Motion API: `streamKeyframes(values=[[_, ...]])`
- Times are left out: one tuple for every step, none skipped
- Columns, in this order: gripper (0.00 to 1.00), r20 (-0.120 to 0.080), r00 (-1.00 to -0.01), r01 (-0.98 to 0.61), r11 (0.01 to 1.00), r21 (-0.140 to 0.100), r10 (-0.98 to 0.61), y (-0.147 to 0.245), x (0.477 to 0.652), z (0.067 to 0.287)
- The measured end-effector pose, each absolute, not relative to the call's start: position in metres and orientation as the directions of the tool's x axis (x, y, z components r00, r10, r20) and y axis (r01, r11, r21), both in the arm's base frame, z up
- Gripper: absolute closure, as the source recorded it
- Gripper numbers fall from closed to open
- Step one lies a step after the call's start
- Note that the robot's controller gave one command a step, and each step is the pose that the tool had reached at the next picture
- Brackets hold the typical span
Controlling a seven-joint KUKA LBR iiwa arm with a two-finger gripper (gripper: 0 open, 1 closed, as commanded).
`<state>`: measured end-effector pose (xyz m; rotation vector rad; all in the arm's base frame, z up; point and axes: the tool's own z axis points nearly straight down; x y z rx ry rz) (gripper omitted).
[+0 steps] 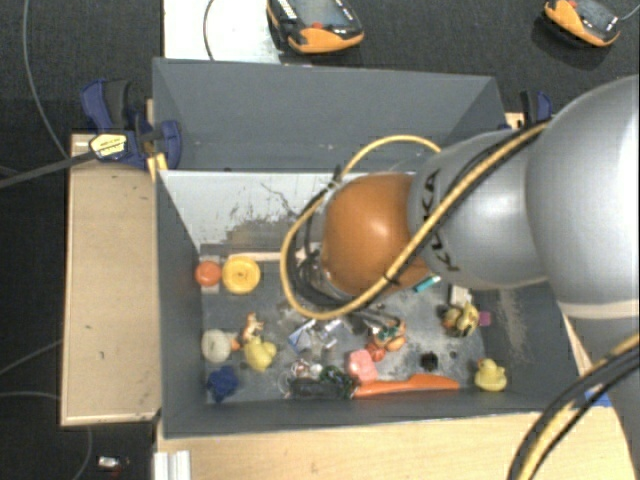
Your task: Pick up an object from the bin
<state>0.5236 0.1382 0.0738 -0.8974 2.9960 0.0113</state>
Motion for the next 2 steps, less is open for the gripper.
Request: streamKeyframes(values=[[1.0,-0.015,-0.842,-0.539,0.842,0.001,-0.539,0.143,0.517,0.079],[1.0,-0.008,-0.829,-0.559,0.829,0.004,-0.559,0.075,0.483,0.155]])
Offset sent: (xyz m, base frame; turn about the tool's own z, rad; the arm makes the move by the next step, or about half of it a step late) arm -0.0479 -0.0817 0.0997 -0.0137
